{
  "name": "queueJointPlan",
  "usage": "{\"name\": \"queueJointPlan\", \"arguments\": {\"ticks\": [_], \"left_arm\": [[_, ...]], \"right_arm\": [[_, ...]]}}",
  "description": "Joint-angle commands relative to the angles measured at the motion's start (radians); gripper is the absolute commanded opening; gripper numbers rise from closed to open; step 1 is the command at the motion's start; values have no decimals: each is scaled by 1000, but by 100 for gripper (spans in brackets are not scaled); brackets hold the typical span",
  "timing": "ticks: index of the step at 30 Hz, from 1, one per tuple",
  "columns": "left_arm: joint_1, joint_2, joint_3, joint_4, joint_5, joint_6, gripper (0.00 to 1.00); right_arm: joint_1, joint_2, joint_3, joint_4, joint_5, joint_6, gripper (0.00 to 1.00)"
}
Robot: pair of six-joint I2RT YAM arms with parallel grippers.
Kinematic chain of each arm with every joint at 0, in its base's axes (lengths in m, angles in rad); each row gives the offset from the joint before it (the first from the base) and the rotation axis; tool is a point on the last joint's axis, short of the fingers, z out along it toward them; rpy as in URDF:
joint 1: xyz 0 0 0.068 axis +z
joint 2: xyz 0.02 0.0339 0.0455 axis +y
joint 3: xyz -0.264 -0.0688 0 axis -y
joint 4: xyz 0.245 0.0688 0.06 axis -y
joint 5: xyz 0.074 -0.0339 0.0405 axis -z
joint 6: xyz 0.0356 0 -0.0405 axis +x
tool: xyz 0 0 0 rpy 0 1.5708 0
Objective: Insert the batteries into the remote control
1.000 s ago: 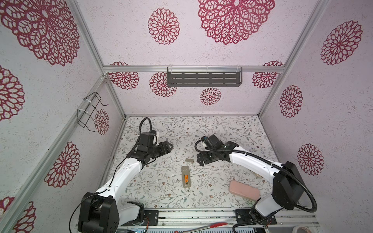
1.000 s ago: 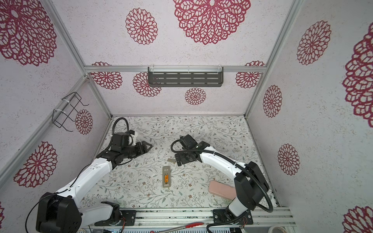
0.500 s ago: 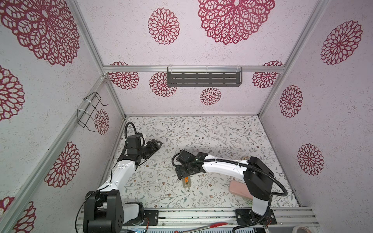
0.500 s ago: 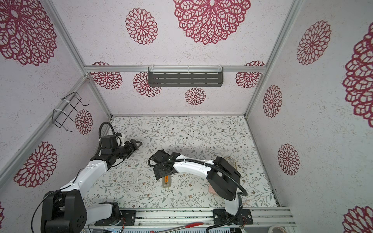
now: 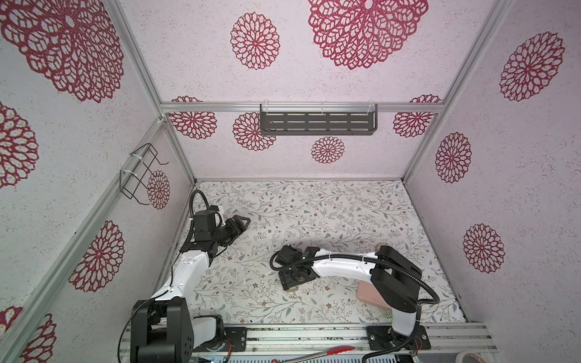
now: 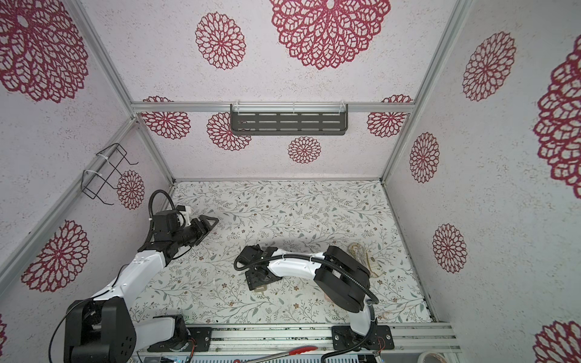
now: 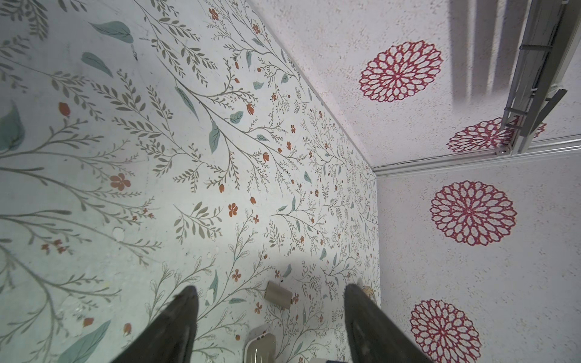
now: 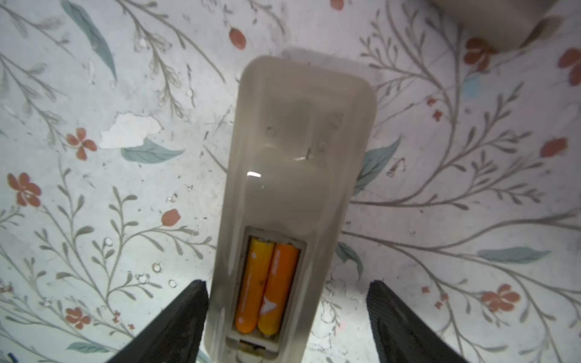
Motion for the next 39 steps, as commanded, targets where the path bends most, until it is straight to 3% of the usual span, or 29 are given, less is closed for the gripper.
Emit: {"name": "queueJointPlan", "arguments": {"ticks": [1,5,10,17,21,24,27,39], "left_arm": [[4,-12,-2,17,9,11,75],[4,-19,7,0,3,20,75],[-4,-29,10,-14,22,32,75],[-62,-11,11,-41,95,59,76],[-130,-17,10,-34,104,60,80],[-160,-43,-10,20,103,40,89],[-191,-46,-4,62,118,24,90],[-293,86,47,235,110,-41,79]], "right_arm": [[5,-7,-39,-18,-11,1,76],[4,-8,-56,-14,-2,-18,67],[6,-27,-82,2,25,-53,48],[6,-175,-135,199,85,-153,28],[-34,-247,-120,275,133,-172,21],[-92,-271,-121,369,105,-177,18],[-111,-257,-74,403,93,-212,17],[-119,-231,-37,515,-7,-246,17]]}}
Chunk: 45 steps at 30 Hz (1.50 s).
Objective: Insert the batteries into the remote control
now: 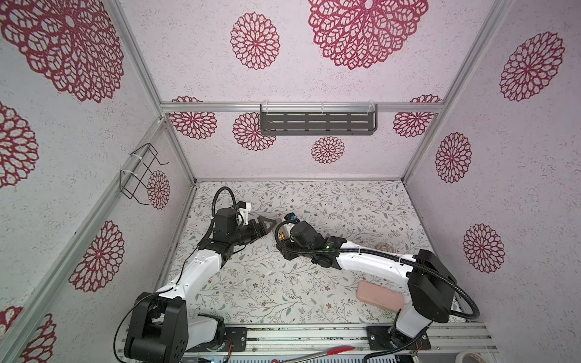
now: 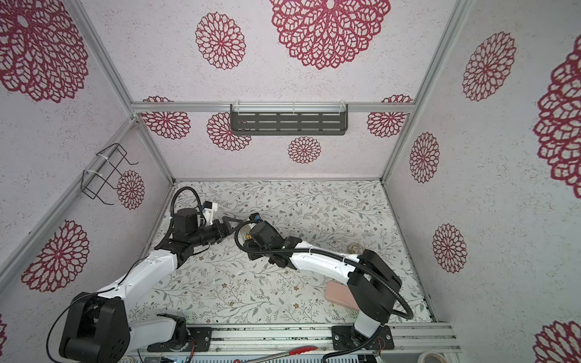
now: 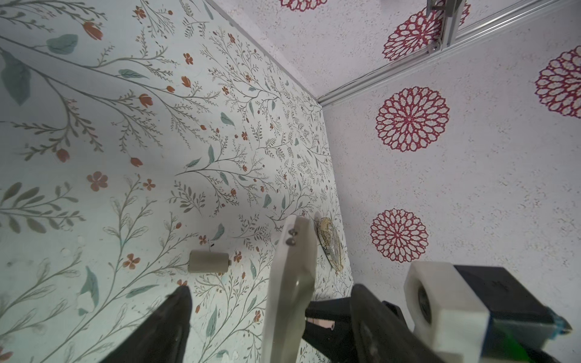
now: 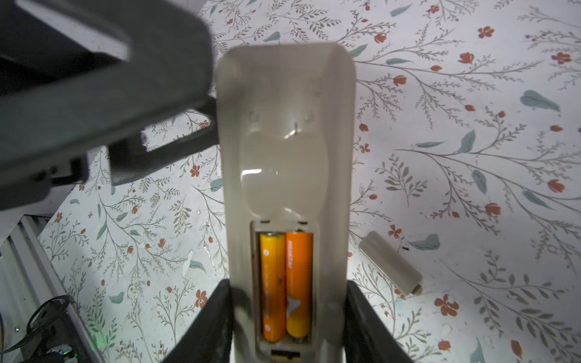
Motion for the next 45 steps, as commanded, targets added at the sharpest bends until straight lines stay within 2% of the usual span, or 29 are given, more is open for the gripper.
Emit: {"name": "queueJointPlan", "arguments": {"ticks": [1,6,11,15,22,26,33,35,38,45], "left_arm": [[-28,39,31,80,3,-19,78],[-36,69,36,106,1,-31,63],[-38,75,34,104,1,-31,41],[-39,68,28,103,0,-29,37],[-39,56,32,81,-7,-7,18],[-37,43,40,49,-22,15,9],[-24,29,51,-17,-54,52,4],[-14,29,42,-26,-51,55,2],[8,22,13,-26,-58,47,0],[56,-14,-31,-46,-100,54,0]], "right_arm": [[2,8,41,55,-32,-29,17],[1,5,34,69,-38,-31,16],[-2,16,36,79,-52,-32,16],[-6,17,34,85,-60,-30,16],[-8,10,35,82,-68,-39,19],[-7,-1,34,75,-75,-70,30],[-7,-32,61,-50,-160,-219,69],[-9,-46,67,-109,-173,-254,77],[-21,-81,46,-164,-179,-285,84],[-98,-120,-32,-220,-195,-352,86]]}}
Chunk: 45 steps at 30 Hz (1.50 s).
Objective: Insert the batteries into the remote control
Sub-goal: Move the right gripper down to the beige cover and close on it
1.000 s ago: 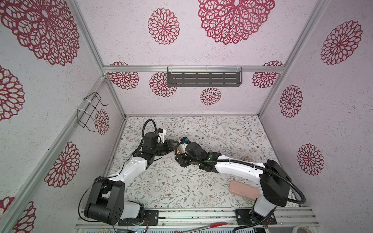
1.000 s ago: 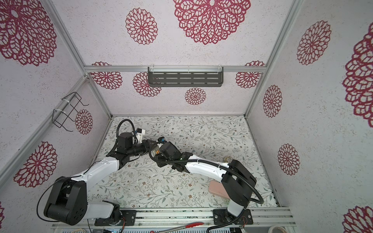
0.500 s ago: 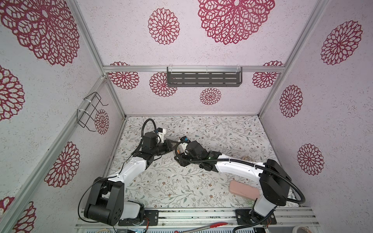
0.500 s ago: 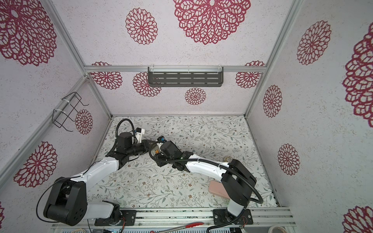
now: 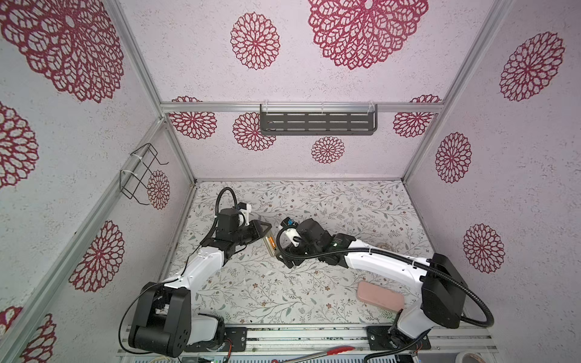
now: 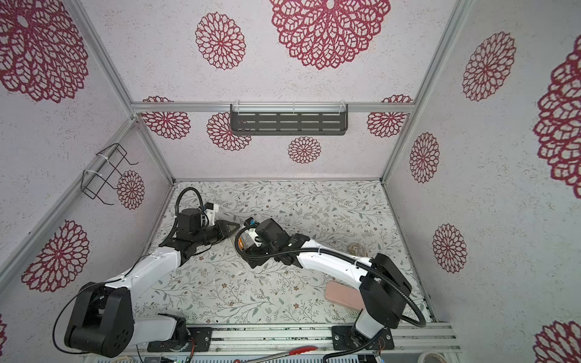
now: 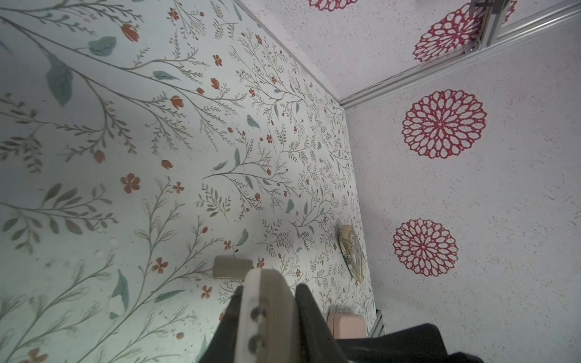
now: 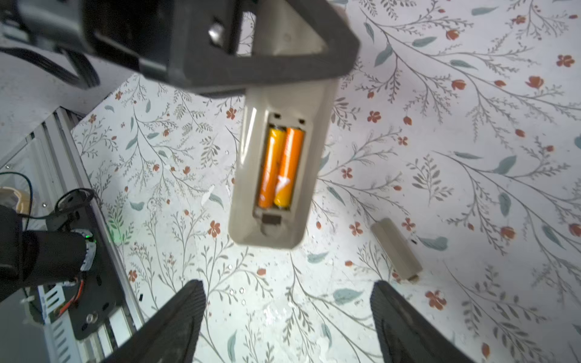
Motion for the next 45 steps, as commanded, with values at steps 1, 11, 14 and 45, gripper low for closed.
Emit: {"name": "queueJointPlan", "arguments": {"ticks": [1,11,14,45], "left_arm": [[16,-34,-6,-16,-26,23,0],[32,-73,-24,-14,-14,25,0],[37,-80,-29,-7,-7,29,0],[64,-179,-63,-19,16,29,0]], "right_arm": [[-49,-13,-16,-57,2,-77,85],[-129,189,57,-122,22,-249,83],[-146,236,80,-136,13,-287,82],[-159,459,230,-264,34,-490,56]]}}
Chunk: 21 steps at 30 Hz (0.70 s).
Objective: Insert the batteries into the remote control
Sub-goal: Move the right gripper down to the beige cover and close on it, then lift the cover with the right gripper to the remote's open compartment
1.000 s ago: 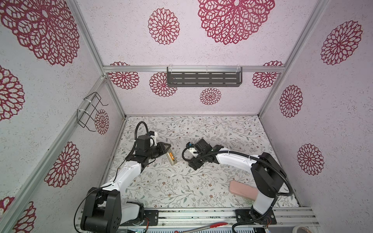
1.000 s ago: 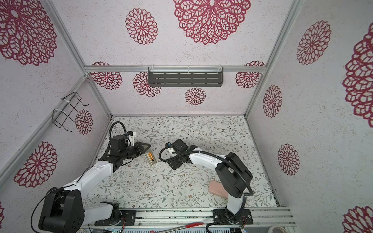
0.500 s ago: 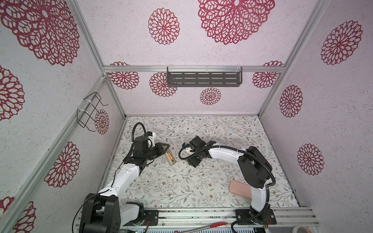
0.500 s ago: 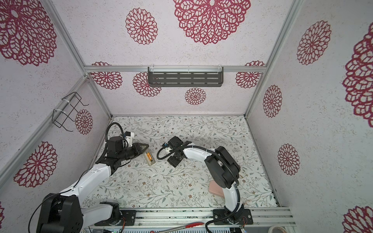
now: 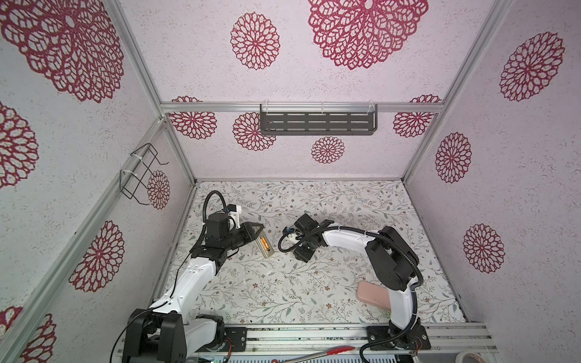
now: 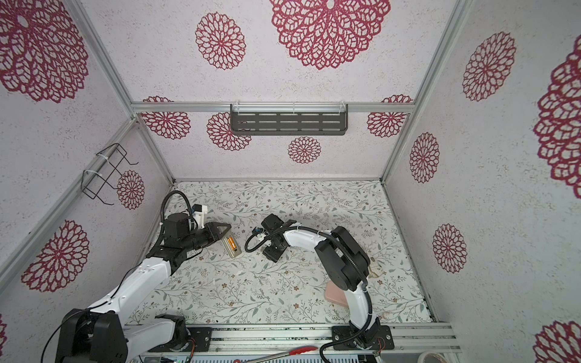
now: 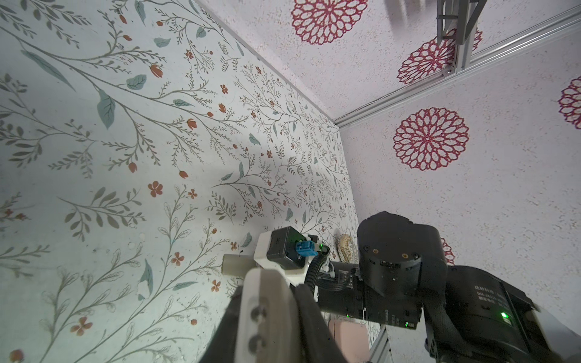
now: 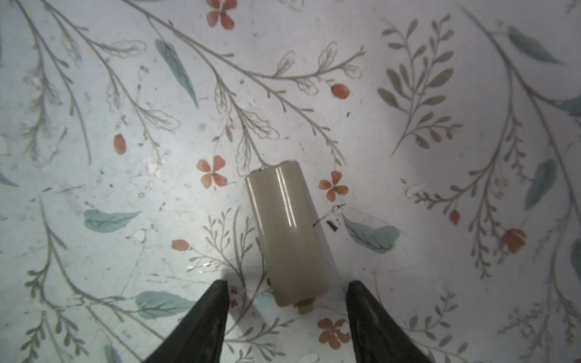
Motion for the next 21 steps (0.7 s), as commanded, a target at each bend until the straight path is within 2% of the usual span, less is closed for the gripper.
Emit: {"name": "queueJointPlan", "arguments": {"ticks": [1,15,21], "left_arm": [[11,-21,-10,10,-4,9,0],[18,-1,-18,23,-3,5,0],[23,4,-21,34,4,2,0]], "right_arm": [[-4,13,14,-37,10,-26,54],[8,13,-3,-40,22,-40,39],[8,21,6,-42,30,-49,38]]}}
